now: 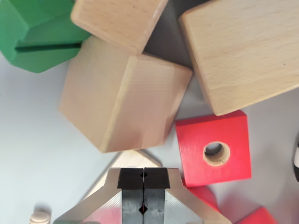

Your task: Pick an object from the bin

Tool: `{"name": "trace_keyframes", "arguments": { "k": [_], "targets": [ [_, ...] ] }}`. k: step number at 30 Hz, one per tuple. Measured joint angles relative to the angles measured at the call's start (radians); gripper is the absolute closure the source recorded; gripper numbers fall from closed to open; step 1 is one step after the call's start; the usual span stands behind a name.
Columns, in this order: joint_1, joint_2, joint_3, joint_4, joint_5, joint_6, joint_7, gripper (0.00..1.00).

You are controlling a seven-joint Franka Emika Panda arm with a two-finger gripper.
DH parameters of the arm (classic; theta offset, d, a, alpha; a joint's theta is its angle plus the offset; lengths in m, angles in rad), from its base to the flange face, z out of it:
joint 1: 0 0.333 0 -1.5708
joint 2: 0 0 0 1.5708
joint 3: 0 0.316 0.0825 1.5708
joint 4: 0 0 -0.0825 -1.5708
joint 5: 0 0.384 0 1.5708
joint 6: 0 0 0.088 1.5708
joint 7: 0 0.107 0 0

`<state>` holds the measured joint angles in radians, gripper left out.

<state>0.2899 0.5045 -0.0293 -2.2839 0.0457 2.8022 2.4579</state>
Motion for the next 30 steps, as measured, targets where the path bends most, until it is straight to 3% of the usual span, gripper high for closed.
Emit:
{"name": "trace_keyframes", "arguments": {
  "k": [16, 30],
  "targets": [
    [0.009, -0.132, -0.011, -0.03, -0.004, -0.103, 0.002, 1.0],
    [0.011, -0.268, -0.016, -0.04, -0.018, -0.231, 0.014, 1.0]
  ]
}}
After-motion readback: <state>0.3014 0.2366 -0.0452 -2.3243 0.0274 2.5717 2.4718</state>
